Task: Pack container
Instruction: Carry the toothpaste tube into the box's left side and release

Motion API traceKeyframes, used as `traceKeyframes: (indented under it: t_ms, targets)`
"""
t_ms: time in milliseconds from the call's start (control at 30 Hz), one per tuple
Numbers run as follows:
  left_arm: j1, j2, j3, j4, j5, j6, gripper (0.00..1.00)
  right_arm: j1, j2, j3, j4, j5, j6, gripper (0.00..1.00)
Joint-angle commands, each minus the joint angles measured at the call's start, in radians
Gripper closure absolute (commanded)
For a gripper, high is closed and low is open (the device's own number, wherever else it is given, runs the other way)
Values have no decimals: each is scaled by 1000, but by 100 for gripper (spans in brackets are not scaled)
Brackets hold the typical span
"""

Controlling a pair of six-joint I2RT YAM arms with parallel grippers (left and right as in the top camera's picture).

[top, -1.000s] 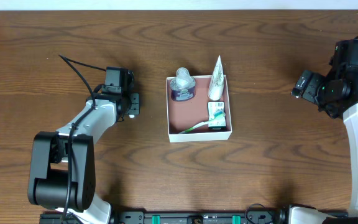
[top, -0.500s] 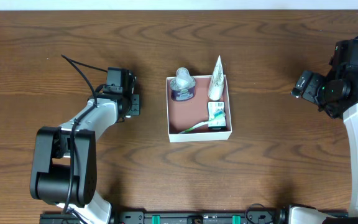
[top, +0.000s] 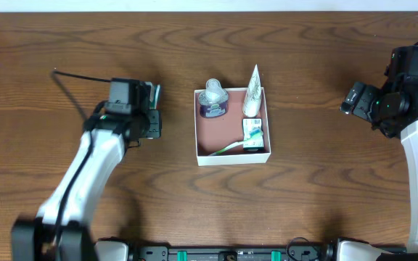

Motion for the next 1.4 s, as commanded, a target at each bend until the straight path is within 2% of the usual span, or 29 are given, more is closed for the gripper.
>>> traceKeyframes:
  t_ms: [0, 200, 433, 667, 867, 933, 967, 1000, 1033, 1367]
  targets:
    - [-18, -128, 9, -22, 148, -69, 94, -6, 2, 8, -1, 4, 2, 1]
    - [-107, -209, 8, -21, 173, -278, 94, -5, 2, 8, -1, 4, 2, 1]
    - [-235, -180, 8, -8, 181, -422, 94, -5, 2, 8, -1, 4, 2, 1]
    - [-325, -169, 7, 35, 179, -479, 94, -6, 2, 8, -1, 4, 2, 1]
    - [-331, -169, 7, 36, 180, -481, 94, -6, 2, 8, 0, 4, 2, 1]
    - [-331, -169, 7, 36, 180, -503, 83, -5, 2, 8, -1, 4, 2, 1]
    - [-331, -169, 7, 36, 180, -513, 69, -5, 2, 8, -1, 4, 2, 1]
    - [-331, -169, 7, 37, 180, -525, 61, -6, 2, 8, -1, 4, 2, 1]
    - [-331, -169, 7, 37, 180, -532, 58, -5, 2, 8, -1, 4, 2, 1]
    - [-330, -169, 7, 69, 180, -531, 55, -5, 2, 8, -1, 4, 2, 1]
